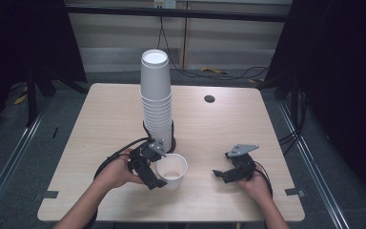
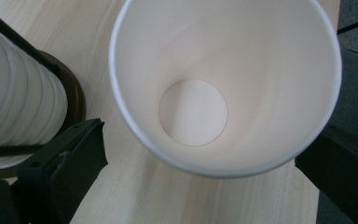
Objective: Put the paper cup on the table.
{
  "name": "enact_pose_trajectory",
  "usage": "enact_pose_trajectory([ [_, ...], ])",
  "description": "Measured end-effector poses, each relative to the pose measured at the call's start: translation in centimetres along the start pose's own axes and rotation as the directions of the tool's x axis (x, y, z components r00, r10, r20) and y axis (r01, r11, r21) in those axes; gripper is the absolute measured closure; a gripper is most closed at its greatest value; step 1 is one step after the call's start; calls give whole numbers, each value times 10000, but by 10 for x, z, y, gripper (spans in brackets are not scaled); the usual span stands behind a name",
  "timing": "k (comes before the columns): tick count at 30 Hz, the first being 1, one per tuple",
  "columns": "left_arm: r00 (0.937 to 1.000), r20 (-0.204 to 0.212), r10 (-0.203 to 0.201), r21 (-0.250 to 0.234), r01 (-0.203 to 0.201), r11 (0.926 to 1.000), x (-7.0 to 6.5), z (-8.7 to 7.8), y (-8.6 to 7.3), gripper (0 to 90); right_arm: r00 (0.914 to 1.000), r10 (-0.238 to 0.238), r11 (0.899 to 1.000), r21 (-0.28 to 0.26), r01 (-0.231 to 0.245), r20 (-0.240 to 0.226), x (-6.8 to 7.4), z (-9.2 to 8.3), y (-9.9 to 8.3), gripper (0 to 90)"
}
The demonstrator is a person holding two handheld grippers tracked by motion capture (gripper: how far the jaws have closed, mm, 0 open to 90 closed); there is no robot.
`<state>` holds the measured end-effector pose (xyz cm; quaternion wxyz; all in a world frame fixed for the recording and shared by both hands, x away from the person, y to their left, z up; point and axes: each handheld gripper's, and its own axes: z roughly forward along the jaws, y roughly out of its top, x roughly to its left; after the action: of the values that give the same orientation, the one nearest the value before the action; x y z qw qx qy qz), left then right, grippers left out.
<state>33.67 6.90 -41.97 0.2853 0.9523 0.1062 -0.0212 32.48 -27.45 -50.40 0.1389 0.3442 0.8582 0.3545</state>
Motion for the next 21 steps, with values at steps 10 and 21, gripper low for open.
enact_pose_trajectory([
  [10,10000,-36,-21,-228,20,9997,2,-8,-8,20,10000,13,10000,-9,-13,-23,0,0,0,108],
  [21,9996,-72,-261,-408,258,9988,4,-10,-19,23,10000,14,10000,-9,-14,-21,0,0,0,108],
])
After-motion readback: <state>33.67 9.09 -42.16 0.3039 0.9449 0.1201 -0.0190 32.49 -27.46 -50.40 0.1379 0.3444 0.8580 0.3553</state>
